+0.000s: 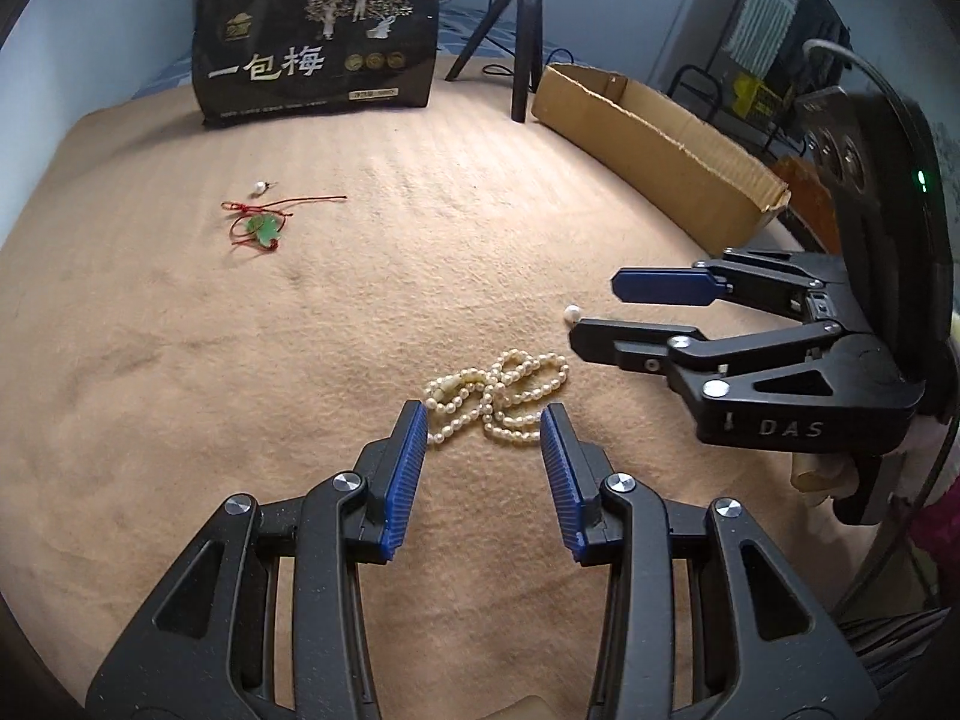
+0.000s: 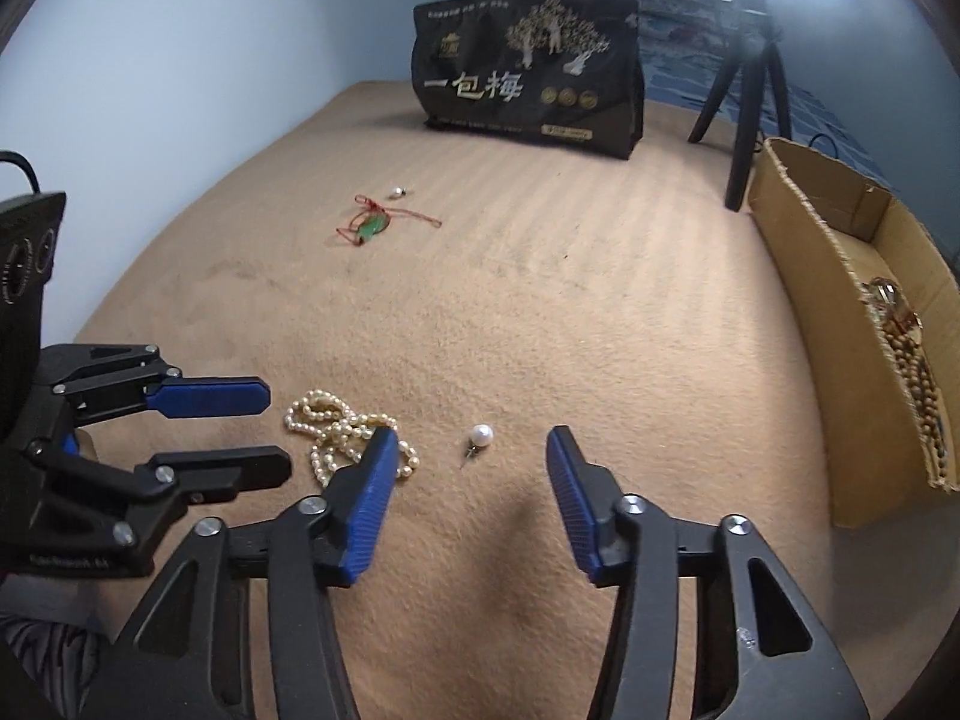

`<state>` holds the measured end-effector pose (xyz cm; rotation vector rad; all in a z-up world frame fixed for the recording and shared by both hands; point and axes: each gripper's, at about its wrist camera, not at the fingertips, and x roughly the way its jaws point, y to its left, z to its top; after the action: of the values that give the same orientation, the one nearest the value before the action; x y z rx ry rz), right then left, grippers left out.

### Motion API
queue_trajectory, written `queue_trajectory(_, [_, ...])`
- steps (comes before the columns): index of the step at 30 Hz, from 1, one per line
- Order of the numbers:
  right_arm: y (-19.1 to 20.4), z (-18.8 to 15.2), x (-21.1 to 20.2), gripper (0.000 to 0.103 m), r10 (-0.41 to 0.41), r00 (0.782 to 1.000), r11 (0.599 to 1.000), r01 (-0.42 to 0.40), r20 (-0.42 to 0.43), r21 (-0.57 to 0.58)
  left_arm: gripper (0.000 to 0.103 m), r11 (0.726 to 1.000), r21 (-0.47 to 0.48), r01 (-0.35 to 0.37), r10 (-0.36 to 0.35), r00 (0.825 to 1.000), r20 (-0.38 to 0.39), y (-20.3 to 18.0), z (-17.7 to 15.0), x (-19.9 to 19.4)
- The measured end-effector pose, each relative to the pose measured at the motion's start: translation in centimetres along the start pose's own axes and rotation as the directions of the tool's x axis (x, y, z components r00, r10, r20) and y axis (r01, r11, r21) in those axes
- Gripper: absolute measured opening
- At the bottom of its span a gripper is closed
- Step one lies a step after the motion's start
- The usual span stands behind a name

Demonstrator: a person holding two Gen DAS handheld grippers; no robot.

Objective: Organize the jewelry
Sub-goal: 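Move both tools back toward the pearl necklace and loose pearl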

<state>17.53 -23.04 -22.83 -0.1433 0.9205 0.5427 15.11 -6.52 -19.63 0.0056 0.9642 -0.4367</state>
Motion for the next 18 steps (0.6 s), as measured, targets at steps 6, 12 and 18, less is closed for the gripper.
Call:
queue_trajectory(6, [0.0,0.3,1.2,0.039,0.006,1.0,1.0,-0.006,-0.023,0.004,0.039,0.999,0.021,-0.032,0.032,0.999,0.001,0.1,0.3,1.2])
queue_trajectory(12, [0.1,0.6,2.2,0.034,-0.011,0.999,1.0,0.01,-0.031,-0.011,0.039,0.997,0.052,-0.056,0.057,0.998,-0.006,-0.1,0.3,2.4])
queue_trajectory(18, [0.3,0.5,2.6,0.025,-0.038,0.999,0.999,0.036,-0.033,-0.037,0.039,0.993,0.092,-0.077,0.077,0.997,0.002,-0.7,0.2,3.1])
